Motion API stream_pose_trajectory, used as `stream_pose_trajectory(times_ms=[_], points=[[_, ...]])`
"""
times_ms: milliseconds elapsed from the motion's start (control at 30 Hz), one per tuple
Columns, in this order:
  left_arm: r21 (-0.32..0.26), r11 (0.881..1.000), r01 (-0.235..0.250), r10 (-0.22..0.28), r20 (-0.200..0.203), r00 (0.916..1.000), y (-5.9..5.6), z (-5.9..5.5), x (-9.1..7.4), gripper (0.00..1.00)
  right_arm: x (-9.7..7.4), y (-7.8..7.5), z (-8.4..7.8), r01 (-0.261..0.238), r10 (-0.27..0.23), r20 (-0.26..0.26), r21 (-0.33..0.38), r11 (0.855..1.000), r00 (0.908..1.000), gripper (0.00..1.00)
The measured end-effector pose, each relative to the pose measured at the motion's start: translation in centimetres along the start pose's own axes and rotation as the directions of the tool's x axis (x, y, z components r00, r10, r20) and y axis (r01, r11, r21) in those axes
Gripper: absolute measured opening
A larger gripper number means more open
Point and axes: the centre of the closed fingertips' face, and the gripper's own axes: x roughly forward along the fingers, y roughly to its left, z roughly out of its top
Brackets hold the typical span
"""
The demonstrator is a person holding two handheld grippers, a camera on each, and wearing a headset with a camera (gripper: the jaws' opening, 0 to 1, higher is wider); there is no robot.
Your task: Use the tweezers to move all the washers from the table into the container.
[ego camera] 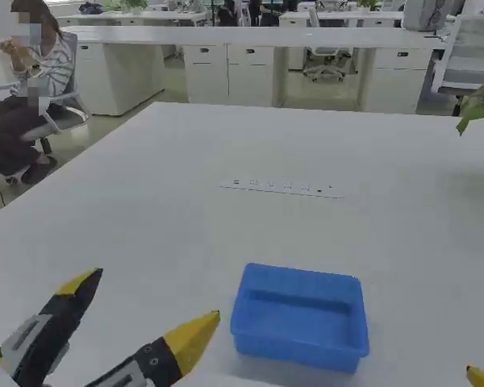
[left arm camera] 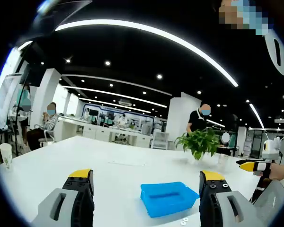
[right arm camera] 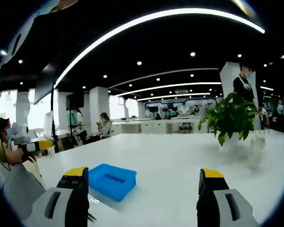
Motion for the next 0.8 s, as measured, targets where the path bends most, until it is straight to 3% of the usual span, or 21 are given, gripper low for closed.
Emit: stream_pose_trajectory(times_ms=[800], points=[[-0.007,1.0,0.018,-0.018,0.003,0.9998,-0.3,0.0,0.07,0.83,-0.05,-0.25,-0.46,0.018,-0.019,-0.027,-0.027,0.999,0.9994,0.83]])
